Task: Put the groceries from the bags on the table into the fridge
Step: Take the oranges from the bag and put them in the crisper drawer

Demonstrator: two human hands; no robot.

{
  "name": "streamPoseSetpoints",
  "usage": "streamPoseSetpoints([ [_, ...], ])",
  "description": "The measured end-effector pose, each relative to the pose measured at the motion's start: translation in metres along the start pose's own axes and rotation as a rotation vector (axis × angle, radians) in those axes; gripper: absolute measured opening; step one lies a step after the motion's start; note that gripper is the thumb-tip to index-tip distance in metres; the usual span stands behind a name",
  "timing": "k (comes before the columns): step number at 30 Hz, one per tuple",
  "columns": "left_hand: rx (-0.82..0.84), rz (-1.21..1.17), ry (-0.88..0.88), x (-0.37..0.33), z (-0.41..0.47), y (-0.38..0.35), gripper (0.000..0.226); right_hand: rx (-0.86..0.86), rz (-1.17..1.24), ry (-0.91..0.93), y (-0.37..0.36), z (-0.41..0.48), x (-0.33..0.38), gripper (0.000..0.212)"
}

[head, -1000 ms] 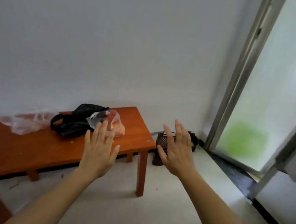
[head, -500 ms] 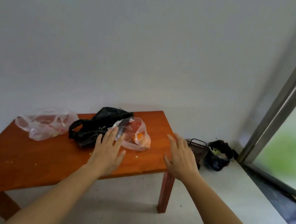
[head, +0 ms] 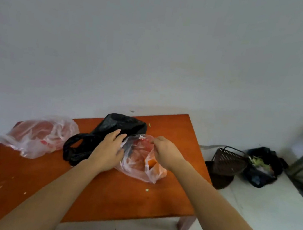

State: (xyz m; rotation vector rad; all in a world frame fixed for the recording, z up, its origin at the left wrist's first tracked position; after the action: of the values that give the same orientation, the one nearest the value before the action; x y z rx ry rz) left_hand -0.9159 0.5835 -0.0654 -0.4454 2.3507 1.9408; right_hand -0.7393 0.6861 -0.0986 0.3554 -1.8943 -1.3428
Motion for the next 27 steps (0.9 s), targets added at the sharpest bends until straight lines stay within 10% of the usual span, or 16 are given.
streamPoseSetpoints([
  [10, 0.28, -0.184, -0.088, 0.038, 0.118, -0.067, 0.034, 0.364, 0.073, -0.058, -0.118, 0.084, -0.021, 0.051],
  [16, 0.459, -0.149, -0.314, 0.02, 0.187, -0.098, 0.035, 0.309, 0.068, -0.439, -0.114, 0.064, -0.084, 0.049],
  [27, 0.855, 0.09, -0.476, 0.0, 0.232, -0.192, 0.081, 0.353, 0.245, -0.594, -0.152, 0.052, -0.101, 0.078],
])
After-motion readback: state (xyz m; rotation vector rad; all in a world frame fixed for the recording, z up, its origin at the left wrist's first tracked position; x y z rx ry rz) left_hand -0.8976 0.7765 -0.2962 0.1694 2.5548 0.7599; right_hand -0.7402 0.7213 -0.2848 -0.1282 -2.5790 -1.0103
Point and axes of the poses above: each hand's wrist, its own z-axis towards the middle knuckle, its own y-axis out of the back of the hand, x = y × z, the point moved 5 cm from there along z, towards the middle knuckle, and after that the axes turned 9 degrees about x, right-handed, at the moved point
